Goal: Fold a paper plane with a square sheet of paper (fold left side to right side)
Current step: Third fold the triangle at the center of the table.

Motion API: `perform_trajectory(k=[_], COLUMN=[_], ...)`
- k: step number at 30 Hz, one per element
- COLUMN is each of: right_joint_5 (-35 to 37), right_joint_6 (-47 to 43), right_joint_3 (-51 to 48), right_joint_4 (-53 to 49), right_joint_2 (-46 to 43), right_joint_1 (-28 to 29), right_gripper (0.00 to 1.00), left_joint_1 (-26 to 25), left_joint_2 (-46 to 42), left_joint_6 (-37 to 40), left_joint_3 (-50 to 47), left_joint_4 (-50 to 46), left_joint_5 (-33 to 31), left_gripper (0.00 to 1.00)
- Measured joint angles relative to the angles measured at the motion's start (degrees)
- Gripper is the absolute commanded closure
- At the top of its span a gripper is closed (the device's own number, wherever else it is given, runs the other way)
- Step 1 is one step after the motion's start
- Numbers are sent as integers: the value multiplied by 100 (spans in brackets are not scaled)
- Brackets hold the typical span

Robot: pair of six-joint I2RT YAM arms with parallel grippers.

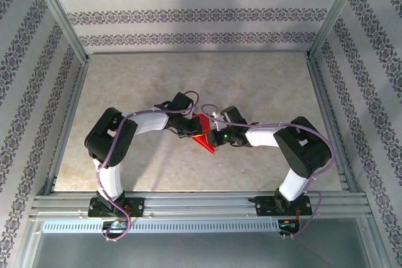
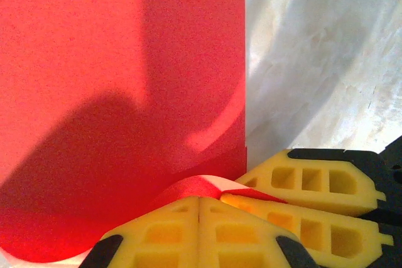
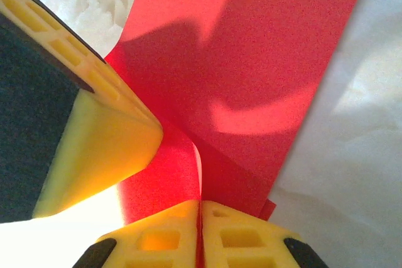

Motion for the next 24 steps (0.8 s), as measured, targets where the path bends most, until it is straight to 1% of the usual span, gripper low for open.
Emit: perform_trajectory(k=[24], right_joint_5=[0], right_joint_6=[-42], right_joint_3=[37], right_joint_4=[-24], right_joint_2=[31], right_joint_1=[0], right_gripper=[87], left_joint_1=[0], left_joint_2=[44], left_joint_6=[17], left_joint_3=[-208], left_joint_4=[11], left_joint_5=[-46], left_gripper=[95])
